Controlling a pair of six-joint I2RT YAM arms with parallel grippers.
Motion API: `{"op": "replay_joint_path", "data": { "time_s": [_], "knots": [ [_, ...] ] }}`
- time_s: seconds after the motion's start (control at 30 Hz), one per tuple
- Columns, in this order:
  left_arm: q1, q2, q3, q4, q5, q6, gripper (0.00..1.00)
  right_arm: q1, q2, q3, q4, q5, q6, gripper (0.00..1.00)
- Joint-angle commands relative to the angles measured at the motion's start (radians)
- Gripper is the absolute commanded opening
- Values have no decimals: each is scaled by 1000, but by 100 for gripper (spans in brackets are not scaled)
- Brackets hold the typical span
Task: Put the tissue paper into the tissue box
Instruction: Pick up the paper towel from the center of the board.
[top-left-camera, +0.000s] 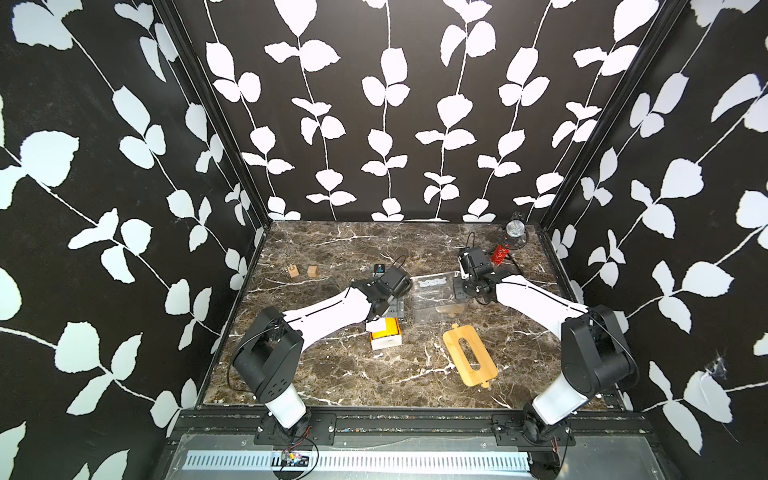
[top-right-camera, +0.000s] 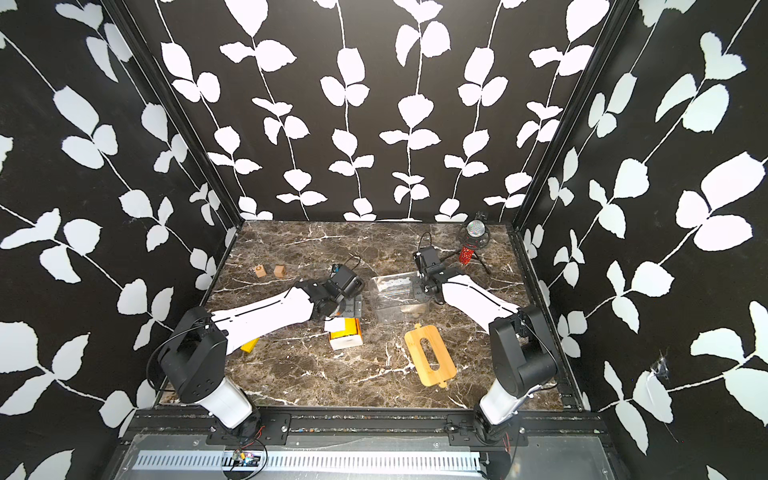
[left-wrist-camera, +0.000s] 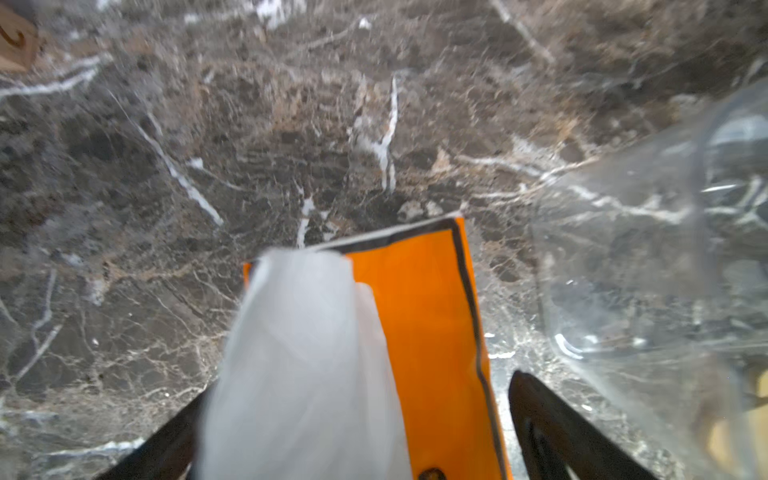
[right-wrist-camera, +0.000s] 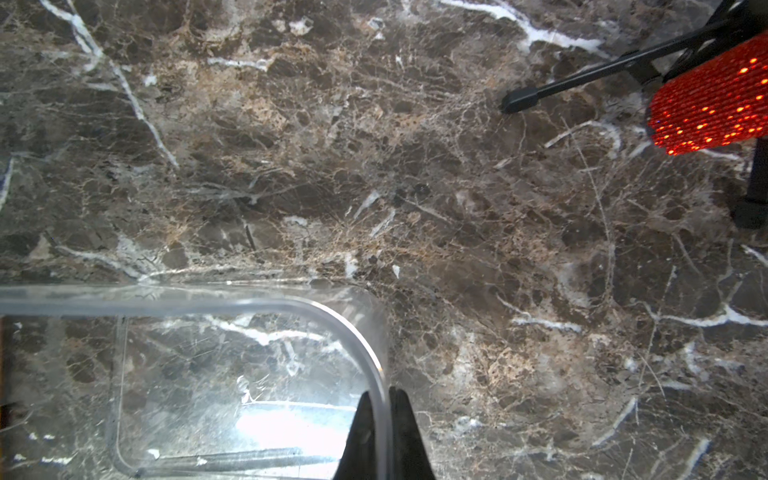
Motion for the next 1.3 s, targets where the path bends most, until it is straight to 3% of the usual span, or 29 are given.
{"op": "replay_joint_path", "data": {
  "time_s": [0.0, 0.73, 0.83, 1.0, 1.13, 1.27],
  "knots": [
    [-1, -68, 28, -61, -32, 17, 99, 8, -27, -22, 9, -4, 9, 0],
    [6, 92, -65, 63, 35, -61, 99, 12, -67, -66, 35, -29, 36, 0],
    [12, 89, -77, 80, 45, -66, 94, 17, -65, -64, 33, -35, 42, 0],
    [56, 30, -135, 88, 47, -54, 82, 34, -64, -61, 33, -39, 48, 0],
    [145, -78, -210, 103, 80, -10, 80, 54, -62, -59, 32, -41, 65, 0],
    [175, -217, -243, 83, 44, 109, 78, 97, -54, -51, 39, -46, 105, 0]
  ]
}}
